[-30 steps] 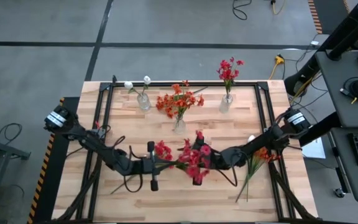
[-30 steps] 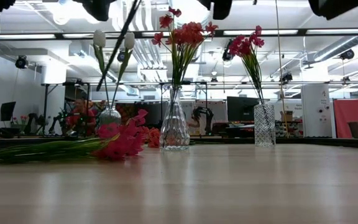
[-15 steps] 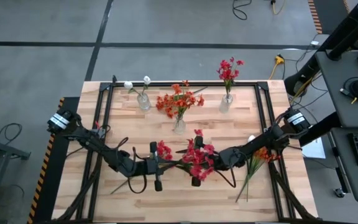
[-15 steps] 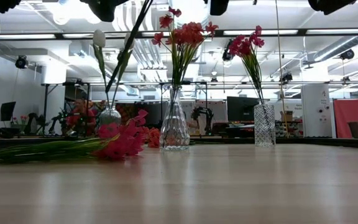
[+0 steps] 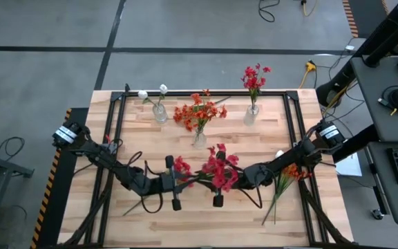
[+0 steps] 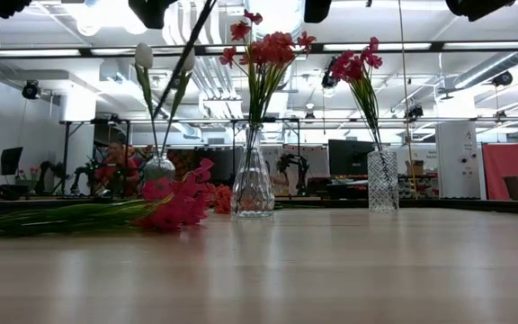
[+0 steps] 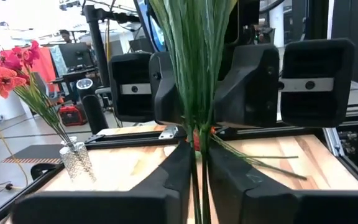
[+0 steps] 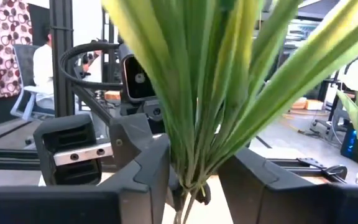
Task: Sort flowers into vase by color
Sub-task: Put the right red flowers into the top right transparent vase
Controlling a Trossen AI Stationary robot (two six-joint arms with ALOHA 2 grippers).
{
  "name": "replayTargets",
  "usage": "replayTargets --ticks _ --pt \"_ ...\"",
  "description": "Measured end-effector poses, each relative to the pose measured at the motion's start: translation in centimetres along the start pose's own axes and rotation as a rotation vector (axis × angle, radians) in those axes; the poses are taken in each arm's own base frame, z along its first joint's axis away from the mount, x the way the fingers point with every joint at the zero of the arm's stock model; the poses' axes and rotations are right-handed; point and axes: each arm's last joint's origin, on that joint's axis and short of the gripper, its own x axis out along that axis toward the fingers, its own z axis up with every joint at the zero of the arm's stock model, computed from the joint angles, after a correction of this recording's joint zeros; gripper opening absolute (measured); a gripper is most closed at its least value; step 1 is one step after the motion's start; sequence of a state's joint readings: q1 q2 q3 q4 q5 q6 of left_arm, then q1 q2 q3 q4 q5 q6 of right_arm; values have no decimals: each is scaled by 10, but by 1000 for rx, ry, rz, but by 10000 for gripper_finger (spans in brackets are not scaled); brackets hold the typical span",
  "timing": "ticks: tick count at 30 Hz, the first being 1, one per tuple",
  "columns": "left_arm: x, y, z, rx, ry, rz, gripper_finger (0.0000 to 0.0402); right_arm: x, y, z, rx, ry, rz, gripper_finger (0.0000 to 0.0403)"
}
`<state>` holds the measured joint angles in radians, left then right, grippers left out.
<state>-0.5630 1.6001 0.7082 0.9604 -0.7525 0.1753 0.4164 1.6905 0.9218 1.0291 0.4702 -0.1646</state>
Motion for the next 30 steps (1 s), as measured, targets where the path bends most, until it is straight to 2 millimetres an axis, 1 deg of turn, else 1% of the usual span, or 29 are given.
replayTargets --ticks 6,10,14,19,22,25,28,30 --pt "0 1 0 -1 4 26 94 0 0 0 8 -1 -1 82" --pt "0 1 0 0 5 26 126 0 0 1 8 -1 -1 64" --pt "-1 0 0 2 7 21 148 -1 -2 6 11 -7 -3 54" --pt "-5 -4 -2 37 47 -2 162 -8 -7 23 18 50 7 52" --pt "-8 -5 -1 32 57 -13 164 -18 -15 37 74 148 -1 52" --pt "-12 -4 3 26 66 -24 164 -36 -28 51 120 283 -46 52" --pt "-15 -1 8 11 76 -28 165 -56 -42 67 172 419 -120 52" --pt "-17 2 12 0 84 -30 165 -69 -53 79 188 482 -214 52"
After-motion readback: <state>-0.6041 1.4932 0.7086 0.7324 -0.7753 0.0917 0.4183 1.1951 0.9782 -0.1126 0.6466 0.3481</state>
